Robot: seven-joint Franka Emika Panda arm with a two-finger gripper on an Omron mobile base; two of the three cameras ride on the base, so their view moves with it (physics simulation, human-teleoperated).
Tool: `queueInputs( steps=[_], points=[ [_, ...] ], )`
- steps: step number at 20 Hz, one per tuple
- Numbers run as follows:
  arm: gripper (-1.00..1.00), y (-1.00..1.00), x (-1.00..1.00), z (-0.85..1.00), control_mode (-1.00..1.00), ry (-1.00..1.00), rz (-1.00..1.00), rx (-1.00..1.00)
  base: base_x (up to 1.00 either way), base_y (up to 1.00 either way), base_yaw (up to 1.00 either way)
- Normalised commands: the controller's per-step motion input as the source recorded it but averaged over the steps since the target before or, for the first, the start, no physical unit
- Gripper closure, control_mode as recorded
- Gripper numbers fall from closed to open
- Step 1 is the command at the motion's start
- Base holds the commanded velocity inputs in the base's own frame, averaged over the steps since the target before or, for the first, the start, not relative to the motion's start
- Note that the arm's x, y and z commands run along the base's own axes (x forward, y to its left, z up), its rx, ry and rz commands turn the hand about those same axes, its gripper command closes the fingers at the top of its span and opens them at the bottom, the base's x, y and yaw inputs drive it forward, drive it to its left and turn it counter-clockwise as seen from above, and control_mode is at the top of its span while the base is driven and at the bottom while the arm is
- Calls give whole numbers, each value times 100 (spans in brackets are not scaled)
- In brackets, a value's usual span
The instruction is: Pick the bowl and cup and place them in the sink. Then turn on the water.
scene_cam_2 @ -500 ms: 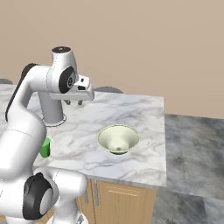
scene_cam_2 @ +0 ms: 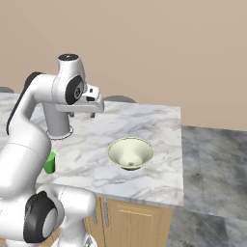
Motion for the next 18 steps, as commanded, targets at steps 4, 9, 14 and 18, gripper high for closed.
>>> queueInputs(
  steps=[4, 9, 14, 18],
  points=[
    [-100, 0, 0, -16, -100, 0, 0, 0, 0, 0, 0],
    [-100, -4, 0, -13, -100, 0, 0, 0, 0, 0, 0],
    [-100, -10, 3, -7, -100, 0, 0, 0, 0, 0, 0],
    [-100, -13, 6, -7, -100, 0, 0, 0, 0, 0, 0]
  ],
)
